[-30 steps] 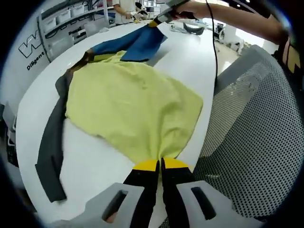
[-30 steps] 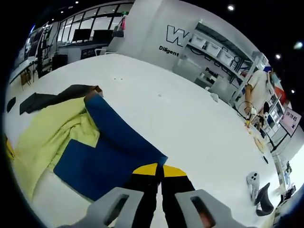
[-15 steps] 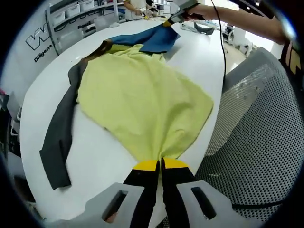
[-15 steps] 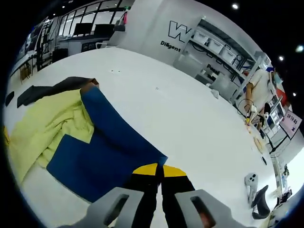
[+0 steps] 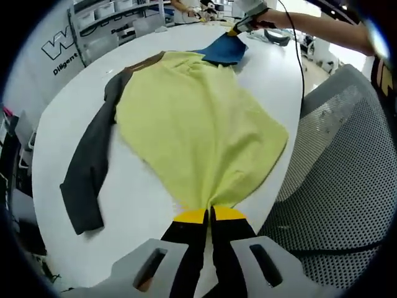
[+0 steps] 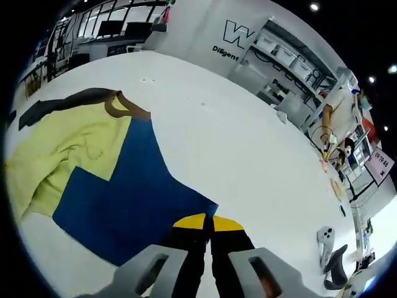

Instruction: Fold the garment on the visible template until the final outline fits inside the template.

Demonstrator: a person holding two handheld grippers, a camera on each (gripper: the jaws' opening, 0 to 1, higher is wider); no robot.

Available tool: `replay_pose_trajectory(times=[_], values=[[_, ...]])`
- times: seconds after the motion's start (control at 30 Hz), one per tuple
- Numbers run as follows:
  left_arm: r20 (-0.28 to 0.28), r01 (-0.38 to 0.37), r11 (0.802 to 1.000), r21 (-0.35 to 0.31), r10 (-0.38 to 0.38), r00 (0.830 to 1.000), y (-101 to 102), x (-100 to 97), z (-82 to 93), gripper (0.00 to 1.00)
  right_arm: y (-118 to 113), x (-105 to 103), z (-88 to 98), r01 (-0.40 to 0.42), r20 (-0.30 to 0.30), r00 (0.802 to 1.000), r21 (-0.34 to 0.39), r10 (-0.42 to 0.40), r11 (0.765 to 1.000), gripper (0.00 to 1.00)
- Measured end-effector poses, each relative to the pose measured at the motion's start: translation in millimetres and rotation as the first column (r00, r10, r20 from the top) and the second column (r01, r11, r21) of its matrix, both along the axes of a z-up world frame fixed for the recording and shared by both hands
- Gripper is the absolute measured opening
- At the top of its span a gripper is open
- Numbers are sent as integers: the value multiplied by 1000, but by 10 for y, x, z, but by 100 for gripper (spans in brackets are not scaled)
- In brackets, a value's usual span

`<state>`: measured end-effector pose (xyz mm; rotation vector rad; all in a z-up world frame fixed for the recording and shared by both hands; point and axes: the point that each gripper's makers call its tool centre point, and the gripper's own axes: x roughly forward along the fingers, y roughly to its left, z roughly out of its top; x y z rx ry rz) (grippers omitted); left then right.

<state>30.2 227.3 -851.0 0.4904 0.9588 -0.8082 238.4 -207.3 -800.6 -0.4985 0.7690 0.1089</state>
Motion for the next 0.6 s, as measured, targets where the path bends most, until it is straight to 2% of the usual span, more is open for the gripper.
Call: replay_pose_trajectory(times=[0.3,0.6], values=[[9,-26,999,23,26,1000,127,24,-16,5,-104,30,-47,9,-15,1000,-20,-9,1000,0],[31,-70,996,47,68,997,271,71,-12,5,-184,39,-170,21,-40,999,-25,-22,999,0]])
